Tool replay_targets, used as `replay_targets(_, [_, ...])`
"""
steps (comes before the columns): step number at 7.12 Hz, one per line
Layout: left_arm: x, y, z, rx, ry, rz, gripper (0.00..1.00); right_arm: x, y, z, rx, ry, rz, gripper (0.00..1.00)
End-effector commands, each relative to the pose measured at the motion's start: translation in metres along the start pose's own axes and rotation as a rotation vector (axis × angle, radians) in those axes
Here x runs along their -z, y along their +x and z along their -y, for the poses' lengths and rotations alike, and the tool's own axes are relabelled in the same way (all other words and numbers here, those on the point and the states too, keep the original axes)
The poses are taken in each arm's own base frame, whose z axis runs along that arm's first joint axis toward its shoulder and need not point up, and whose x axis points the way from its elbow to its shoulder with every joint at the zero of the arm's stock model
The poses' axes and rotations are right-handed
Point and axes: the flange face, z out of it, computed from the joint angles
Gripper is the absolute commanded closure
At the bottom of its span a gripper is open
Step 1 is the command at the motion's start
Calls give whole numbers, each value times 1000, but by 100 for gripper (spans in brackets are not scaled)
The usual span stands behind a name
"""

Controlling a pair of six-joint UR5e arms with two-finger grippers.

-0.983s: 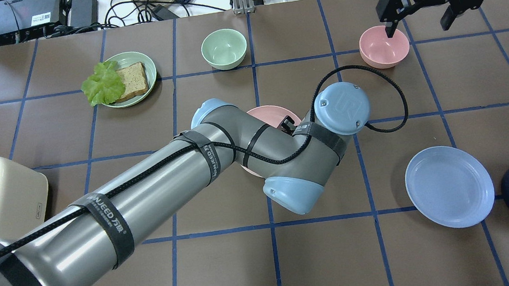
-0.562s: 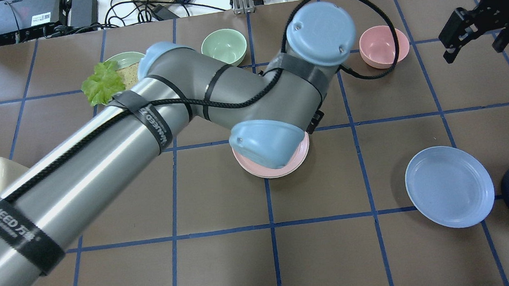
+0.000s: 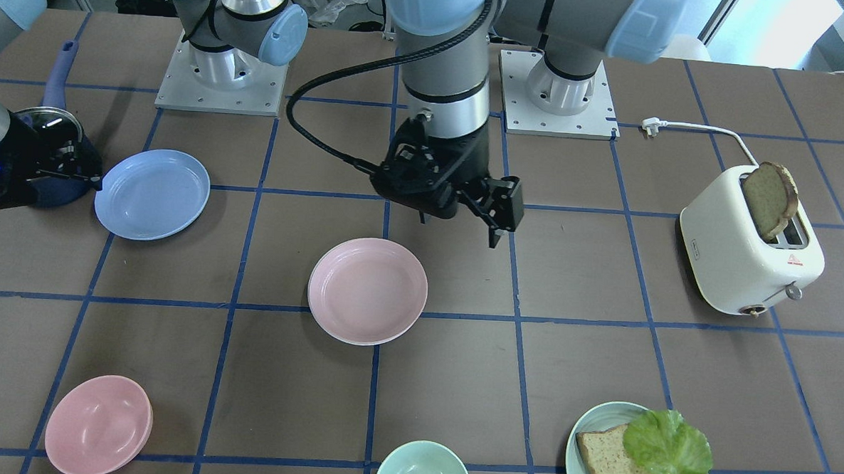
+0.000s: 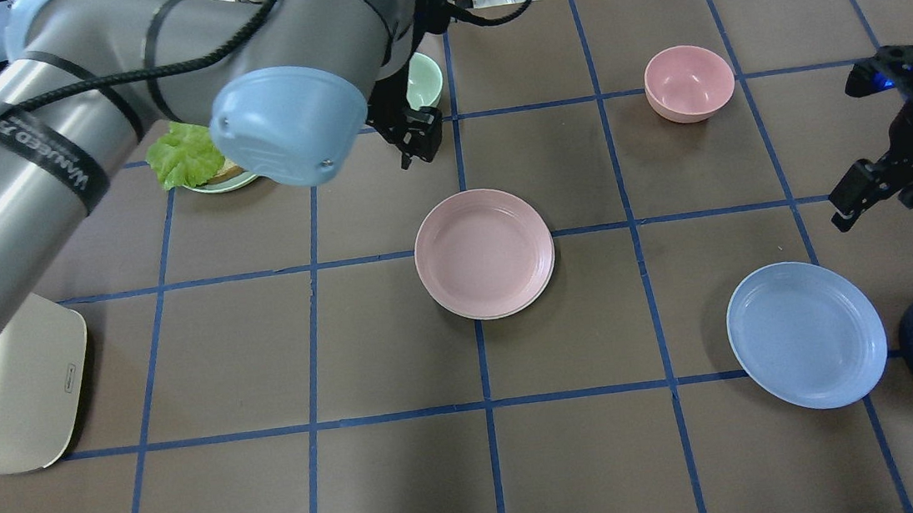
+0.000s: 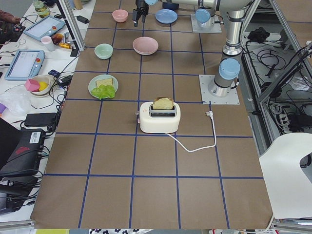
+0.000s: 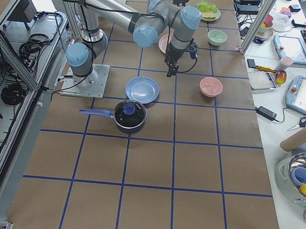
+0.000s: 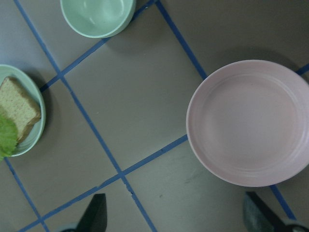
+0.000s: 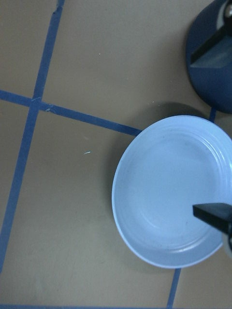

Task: Stack three plates with pink and blue
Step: 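Withdraw the left gripper while the right gripper descends to the light blue plate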

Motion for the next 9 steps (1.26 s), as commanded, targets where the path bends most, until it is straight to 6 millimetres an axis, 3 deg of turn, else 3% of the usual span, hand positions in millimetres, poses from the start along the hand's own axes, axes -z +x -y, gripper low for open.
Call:
replay_targets(1, [12,-75,-26,123,-35,-85,0,-60,9,-26,-15,50,-33,0])
replay_targets(3, [23,-120,-51,227,-42,-196,0,-97,17,-23,24,-2,14,9])
replay_targets(5, [35,-156,-74,287,-11,-269,0,-113,24,-34,32,-24,44,24])
replay_targets(6, [38,-157,-80,249,-1,-275,0,-113,24,-34,30,-24,42,57])
replay_targets(7, [29,-146,-90,249,-14,-318,0,-114,24,-35,29,-25,44,95])
replay_targets(8, [20,-135,-100,246,-8,-349,0,-114,23,-35,29,-27,48,100])
replay_targets(9, [23,-137,-107,239,4,-317,0,-115,23,-35,29,-30,54,100])
